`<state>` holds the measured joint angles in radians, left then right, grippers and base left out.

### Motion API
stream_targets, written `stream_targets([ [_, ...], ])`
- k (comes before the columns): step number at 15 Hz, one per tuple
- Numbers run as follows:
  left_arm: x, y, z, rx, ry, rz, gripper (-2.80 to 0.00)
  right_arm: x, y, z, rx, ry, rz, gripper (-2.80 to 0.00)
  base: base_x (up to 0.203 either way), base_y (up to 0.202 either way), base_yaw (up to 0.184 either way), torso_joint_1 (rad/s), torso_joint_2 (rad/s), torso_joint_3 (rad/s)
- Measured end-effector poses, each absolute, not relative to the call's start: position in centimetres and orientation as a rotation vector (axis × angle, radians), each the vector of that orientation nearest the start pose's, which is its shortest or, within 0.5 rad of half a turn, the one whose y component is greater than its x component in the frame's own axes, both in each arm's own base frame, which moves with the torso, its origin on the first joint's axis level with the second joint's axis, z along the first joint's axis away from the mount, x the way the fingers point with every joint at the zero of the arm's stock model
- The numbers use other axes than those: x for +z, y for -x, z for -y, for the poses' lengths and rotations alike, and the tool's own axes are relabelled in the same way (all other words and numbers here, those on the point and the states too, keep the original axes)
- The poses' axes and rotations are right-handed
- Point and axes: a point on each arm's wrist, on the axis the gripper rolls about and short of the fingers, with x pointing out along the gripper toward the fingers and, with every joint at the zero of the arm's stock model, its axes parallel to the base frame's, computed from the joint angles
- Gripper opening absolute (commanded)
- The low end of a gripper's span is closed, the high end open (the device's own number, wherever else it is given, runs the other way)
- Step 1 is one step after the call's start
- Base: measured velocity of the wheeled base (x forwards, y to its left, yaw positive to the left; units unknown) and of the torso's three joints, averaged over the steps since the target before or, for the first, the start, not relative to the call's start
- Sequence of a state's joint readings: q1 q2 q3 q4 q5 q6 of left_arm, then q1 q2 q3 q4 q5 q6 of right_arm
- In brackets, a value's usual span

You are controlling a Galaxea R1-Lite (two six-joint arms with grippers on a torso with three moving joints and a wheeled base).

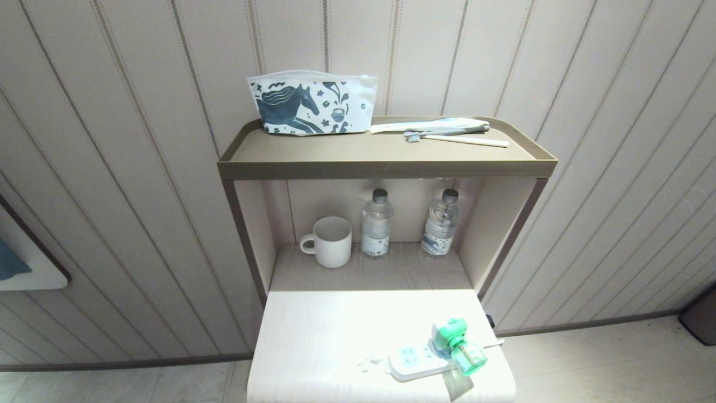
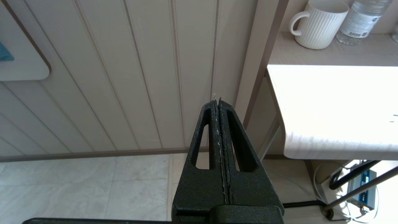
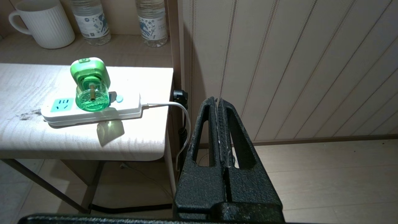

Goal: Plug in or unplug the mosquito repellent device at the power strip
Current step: Hold the socket with your left hand and unplug it with your right hand

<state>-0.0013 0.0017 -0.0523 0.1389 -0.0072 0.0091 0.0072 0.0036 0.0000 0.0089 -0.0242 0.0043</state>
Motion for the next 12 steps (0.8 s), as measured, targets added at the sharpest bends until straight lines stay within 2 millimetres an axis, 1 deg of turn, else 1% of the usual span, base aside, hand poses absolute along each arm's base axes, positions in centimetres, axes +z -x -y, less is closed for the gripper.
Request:
stream_targets([
  [6,7.5,2.7,0.0,-0.007,-0.031,-0.086,-2.8,7.5,2.3,0.1,-0.009,0.0,-0.009,-2.8,0.0,0.0,0.0,0.0,0.0,0.0],
  [8,7.5,2.7,0.0,-0.006,-0.027,-0.086,-2.8,8.2,2.5,0.0,-0.005,0.003,0.003,-2.8,0.0,0.0,0.0,0.0,0.0,0.0],
  [9,7.5,2.7,0.0,-0.007,-0.026,-0.085,-2.8,8.9,2.8,0.0,-0.001,0.003,0.007,-2.8,0.0,0.0,0.0,0.0,0.0,0.0],
  [11,7.5,2.7,0.0,-0.008,-0.029,-0.085,-2.8,12.4,4.0,0.0,0.018,0.003,0.06,-2.8,0.0,0.0,0.0,0.0,0.0,0.0],
  [12,7.5,2.7,0.0,-0.009,-0.017,-0.085,-2.8,14.5,4.6,0.0,0.029,0.002,0.082,-2.8,0.0,0.0,0.0,0.0,0.0,0.0],
])
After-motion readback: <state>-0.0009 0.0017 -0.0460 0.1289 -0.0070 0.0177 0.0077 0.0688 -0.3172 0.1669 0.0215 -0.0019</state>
